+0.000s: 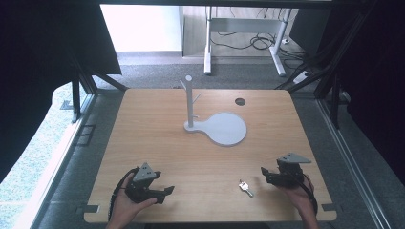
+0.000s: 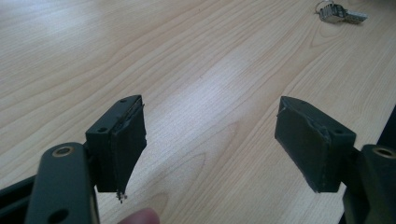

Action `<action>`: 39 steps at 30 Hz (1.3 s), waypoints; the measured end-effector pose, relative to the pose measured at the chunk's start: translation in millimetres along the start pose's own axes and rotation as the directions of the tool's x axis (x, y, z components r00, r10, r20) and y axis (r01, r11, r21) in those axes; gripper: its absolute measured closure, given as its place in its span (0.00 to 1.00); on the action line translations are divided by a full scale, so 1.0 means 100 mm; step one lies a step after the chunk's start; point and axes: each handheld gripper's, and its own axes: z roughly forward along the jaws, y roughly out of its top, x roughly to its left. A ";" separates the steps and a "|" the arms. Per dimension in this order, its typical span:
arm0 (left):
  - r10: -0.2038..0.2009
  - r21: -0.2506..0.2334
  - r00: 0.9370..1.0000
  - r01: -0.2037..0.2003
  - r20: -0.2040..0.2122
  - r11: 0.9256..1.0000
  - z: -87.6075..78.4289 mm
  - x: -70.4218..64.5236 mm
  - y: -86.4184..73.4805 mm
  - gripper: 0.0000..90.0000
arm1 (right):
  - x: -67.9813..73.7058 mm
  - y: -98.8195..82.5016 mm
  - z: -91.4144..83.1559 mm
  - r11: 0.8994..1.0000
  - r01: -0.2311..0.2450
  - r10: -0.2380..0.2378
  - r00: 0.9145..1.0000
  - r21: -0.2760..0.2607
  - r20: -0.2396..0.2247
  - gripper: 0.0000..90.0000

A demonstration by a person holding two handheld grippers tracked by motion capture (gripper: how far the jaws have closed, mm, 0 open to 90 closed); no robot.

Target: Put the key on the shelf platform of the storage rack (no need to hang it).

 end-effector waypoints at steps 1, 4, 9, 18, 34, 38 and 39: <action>0.000 0.002 1.000 0.000 0.000 1.000 0.01 0.00 0.00 0.28 | 0.00 0.00 0.00 1.000 -0.007 0.007 1.000 -0.001 0.002 0.31; 0.002 0.000 1.000 -0.002 0.002 1.000 0.01 -0.01 0.00 0.27 | -0.01 -0.01 -0.01 1.000 -0.011 0.011 1.000 0.003 -0.002 0.31; 0.003 -0.003 1.000 -0.003 0.003 1.000 -0.01 -0.01 0.01 0.27 | 0.01 -0.02 -0.02 0.999 0.031 -0.031 0.999 0.010 0.019 0.32; 0.002 -0.004 1.000 -0.002 0.000 1.000 -0.03 0.00 0.00 0.27 | 0.01 -0.03 0.01 0.999 0.035 -0.035 0.999 0.032 0.000 0.31; -0.008 -0.021 1.000 0.008 -0.011 1.000 -0.09 0.04 0.01 0.27 | 0.01 0.03 -0.09 0.999 0.043 -0.042 0.999 0.027 -0.011 0.33; -0.009 -0.016 1.000 0.008 -0.011 1.000 -0.09 0.04 0.01 0.27 | 0.02 0.08 -0.11 0.997 0.057 -0.055 0.998 0.045 -0.036 0.34; -0.007 -0.016 1.000 0.007 -0.010 1.000 -0.09 0.04 0.01 0.27 | 0.02 0.09 -0.11 0.997 0.058 -0.056 0.998 0.053 -0.039 0.34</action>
